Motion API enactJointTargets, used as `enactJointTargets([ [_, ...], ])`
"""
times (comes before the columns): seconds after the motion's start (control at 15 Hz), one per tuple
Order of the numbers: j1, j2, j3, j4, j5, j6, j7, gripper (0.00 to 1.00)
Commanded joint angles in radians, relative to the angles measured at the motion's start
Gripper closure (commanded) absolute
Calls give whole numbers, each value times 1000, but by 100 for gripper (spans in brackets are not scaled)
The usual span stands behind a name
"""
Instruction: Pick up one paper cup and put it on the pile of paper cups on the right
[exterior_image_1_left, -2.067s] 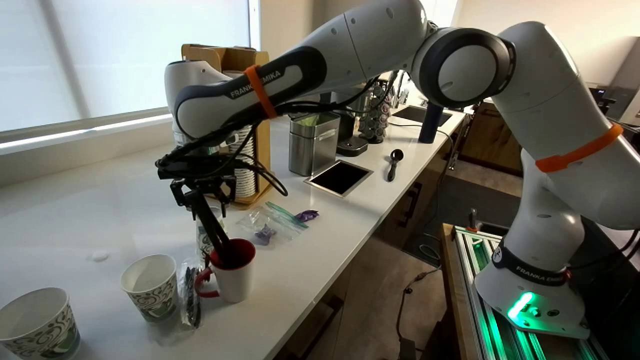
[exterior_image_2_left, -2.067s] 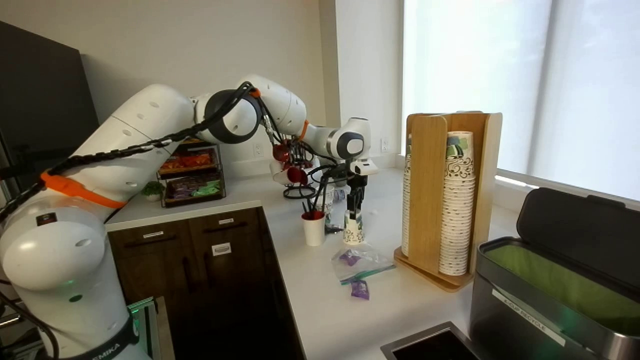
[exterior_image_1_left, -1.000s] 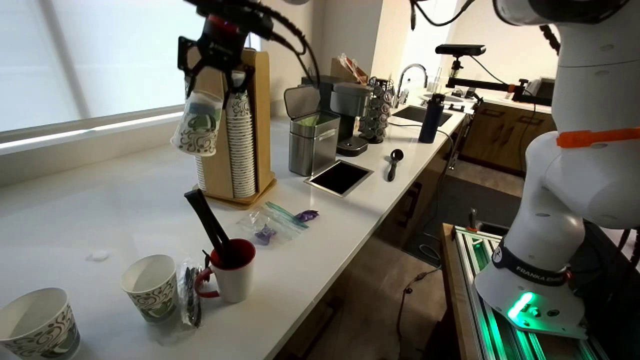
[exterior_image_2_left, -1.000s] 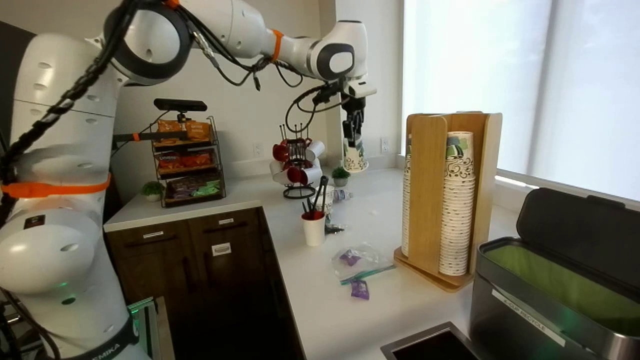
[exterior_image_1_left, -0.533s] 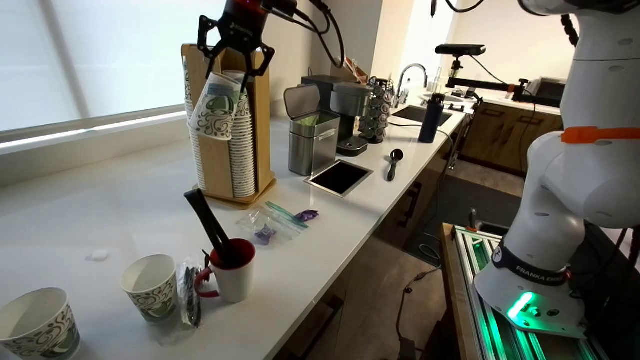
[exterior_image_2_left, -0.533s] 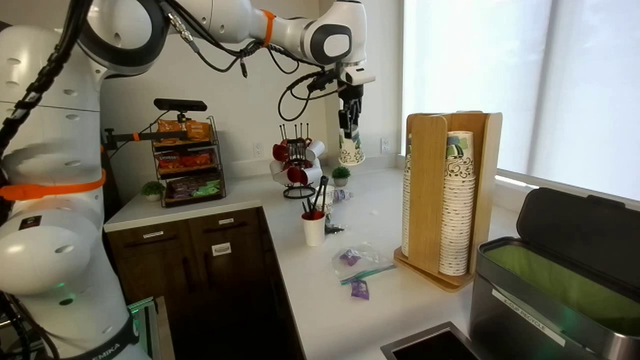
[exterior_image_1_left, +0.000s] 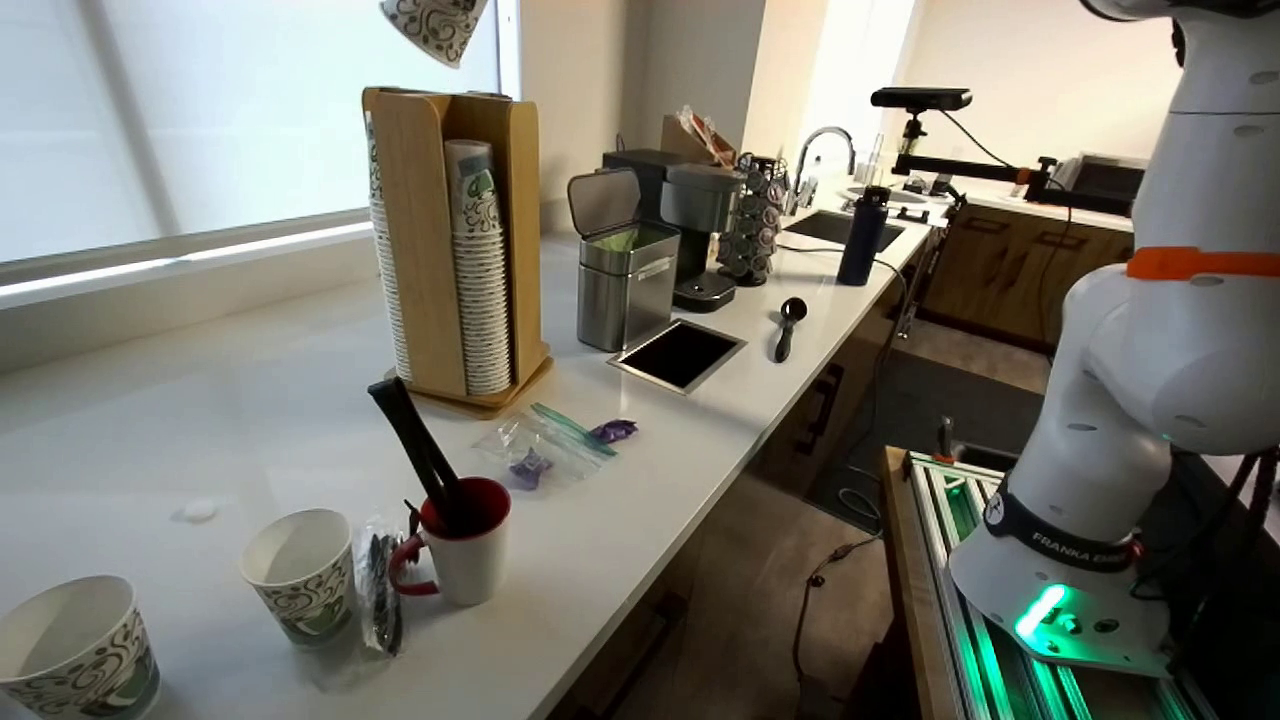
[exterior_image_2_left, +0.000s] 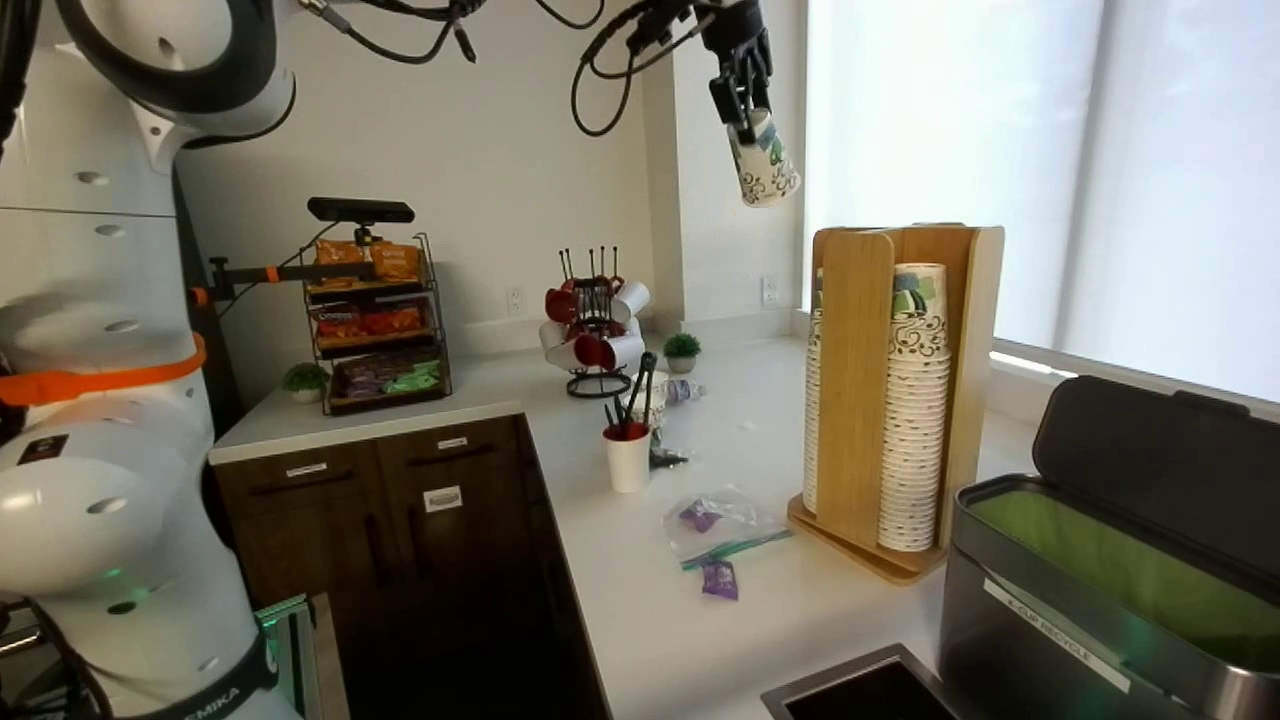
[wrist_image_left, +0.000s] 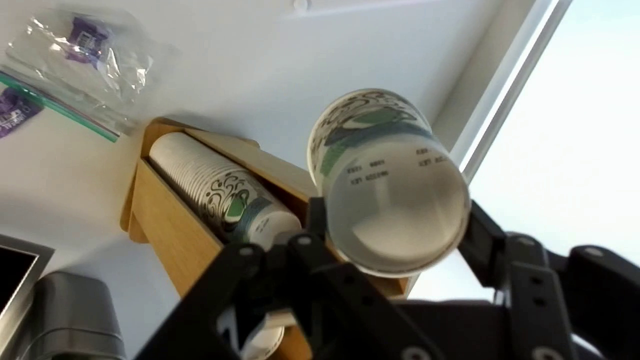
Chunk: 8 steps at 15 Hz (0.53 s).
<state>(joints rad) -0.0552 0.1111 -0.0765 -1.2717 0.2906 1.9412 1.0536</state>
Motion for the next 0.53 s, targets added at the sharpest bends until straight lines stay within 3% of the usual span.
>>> enactJointTargets([
  [0.0,-11,7,-10,51,-5,-38,34,60],
  [0.07,-17,11,-15,78,-6,-50,42,35],
  [0.47,-13,17,-10,66,-6,-48,38,35],
])
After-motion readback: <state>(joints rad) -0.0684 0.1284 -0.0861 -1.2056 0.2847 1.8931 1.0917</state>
